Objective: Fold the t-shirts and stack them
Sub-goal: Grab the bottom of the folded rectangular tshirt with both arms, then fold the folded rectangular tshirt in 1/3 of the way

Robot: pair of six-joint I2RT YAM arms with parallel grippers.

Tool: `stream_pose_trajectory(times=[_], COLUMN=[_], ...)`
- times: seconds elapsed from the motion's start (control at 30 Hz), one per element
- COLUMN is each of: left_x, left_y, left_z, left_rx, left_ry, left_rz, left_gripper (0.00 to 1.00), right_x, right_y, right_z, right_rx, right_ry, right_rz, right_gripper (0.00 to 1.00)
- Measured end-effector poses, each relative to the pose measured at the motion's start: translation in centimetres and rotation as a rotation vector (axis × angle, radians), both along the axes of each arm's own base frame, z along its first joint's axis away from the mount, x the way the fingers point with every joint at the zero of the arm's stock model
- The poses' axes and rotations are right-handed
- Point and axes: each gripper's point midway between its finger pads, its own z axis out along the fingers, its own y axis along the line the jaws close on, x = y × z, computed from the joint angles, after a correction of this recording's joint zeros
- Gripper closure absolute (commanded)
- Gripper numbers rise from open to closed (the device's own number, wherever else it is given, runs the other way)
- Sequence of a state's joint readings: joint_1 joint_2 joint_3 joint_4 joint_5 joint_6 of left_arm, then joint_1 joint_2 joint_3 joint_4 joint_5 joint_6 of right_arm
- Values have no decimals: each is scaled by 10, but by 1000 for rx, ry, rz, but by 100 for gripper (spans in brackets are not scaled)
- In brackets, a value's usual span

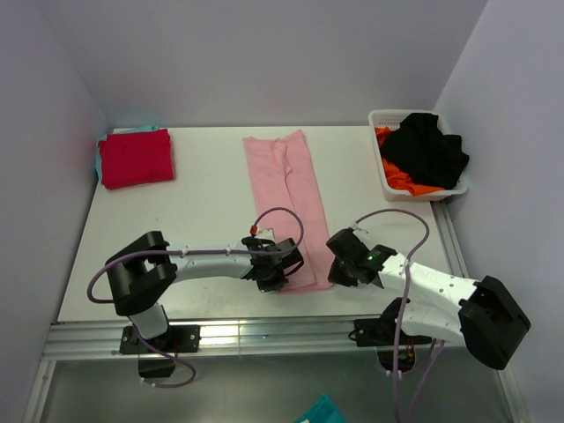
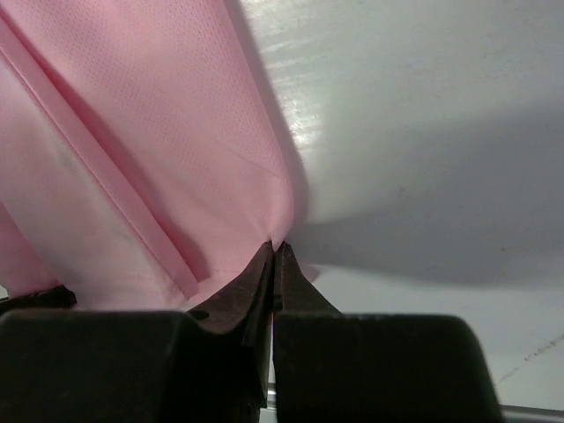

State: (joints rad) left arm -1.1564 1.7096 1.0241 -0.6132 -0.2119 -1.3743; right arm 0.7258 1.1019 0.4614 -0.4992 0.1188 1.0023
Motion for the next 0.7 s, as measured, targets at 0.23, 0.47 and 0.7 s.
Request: stream_pose_trajectory(times=[0.23, 0.47, 0.7], left_x=[-21, -55, -48], left_y=[14, 13, 13], left_z=[29, 75, 114], left_rx=[-61, -166, -166], left_ry=[-16, -42, -82], left_rz=[-4, -26, 15], left_gripper=[100, 100, 100], right_x=[-15, -33, -28], right_y=[-9, -20, -17], right_z=[31, 66, 109], right_rx=[79, 158, 167], right_ry=[-57, -98, -122], right_rz=[-9, -26, -18], right_gripper=[100, 100, 100])
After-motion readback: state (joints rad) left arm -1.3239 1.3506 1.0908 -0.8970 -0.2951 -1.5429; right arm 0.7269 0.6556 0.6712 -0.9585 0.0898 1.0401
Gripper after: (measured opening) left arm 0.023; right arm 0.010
